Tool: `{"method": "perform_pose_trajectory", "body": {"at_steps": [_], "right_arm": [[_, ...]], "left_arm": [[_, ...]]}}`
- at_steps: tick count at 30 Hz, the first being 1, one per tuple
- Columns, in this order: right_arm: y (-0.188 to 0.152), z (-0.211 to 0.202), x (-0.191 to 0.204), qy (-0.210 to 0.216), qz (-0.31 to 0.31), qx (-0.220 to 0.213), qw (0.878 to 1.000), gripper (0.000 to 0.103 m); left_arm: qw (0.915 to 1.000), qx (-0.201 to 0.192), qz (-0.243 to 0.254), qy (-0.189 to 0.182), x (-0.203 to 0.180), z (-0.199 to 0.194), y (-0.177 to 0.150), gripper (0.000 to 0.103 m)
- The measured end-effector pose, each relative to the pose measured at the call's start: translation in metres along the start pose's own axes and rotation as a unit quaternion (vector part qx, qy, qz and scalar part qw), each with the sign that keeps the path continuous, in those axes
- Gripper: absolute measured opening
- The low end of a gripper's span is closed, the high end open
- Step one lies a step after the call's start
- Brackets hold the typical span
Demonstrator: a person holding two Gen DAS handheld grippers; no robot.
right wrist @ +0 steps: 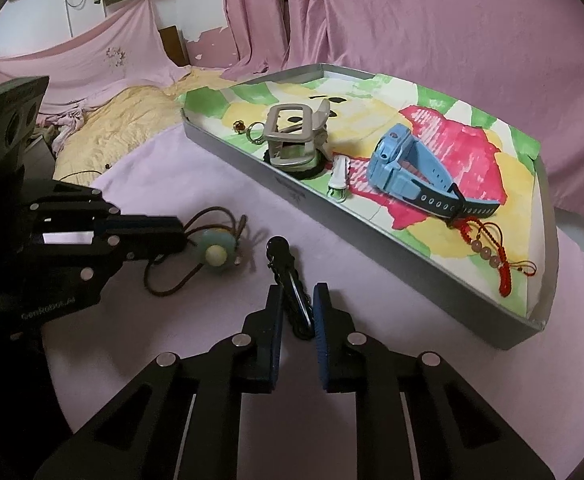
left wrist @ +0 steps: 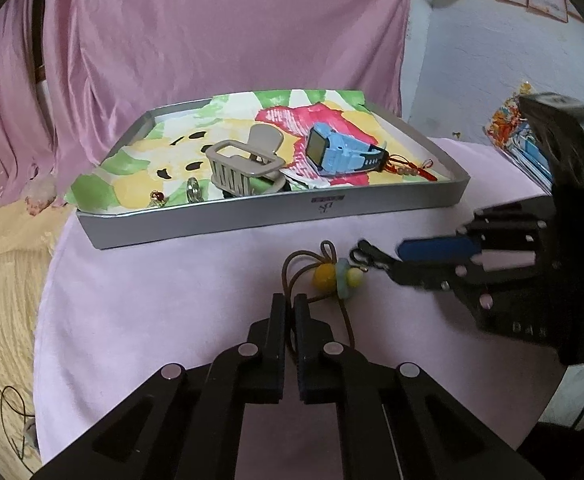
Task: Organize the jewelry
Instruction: 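Grasp the yellow-bead hair tie with the left tool while the right tool grasps the black hair clip, then carry the hair tie and black clip into the tray and open both tools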
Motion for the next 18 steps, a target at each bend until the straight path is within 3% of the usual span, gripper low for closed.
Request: {"method": "perform_pose_trajectory", "body": {"at_steps": [7, 15, 18], "right_arm": [[-0.007, -0.005, 0.002, -0.004, 0.014, -0.006, 1.0, 0.008], [-0.012, -0.008, -0.008, 0.004, 0.046, -0.014, 0.999, 0.008], [-0.012, -0.011, -0.008, 0.006, 0.052, -0.02, 0.998, 0.008]], "left_arm": [[0.9998, -0.007, -0.018, 0.005, 0.003, -0.005, 0.003, 0.003], [0.9992, -0.021, -0.033, 0.005, 0.007, -0.012, 0.005, 0.003], [0.9977, -0.047, -0.048, -0.009, 0.011, -0.023, 0.008, 0.003]]}}
Point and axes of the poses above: each gripper's, at about its wrist camera, not at the fingertips, and z roughly the way its jaws point, x to its left, y to its top, the point moved 10 cm from there along z, roughly the way its jaws point, and after that the axes turned 15 degrees about x, right-handed, at the moved point
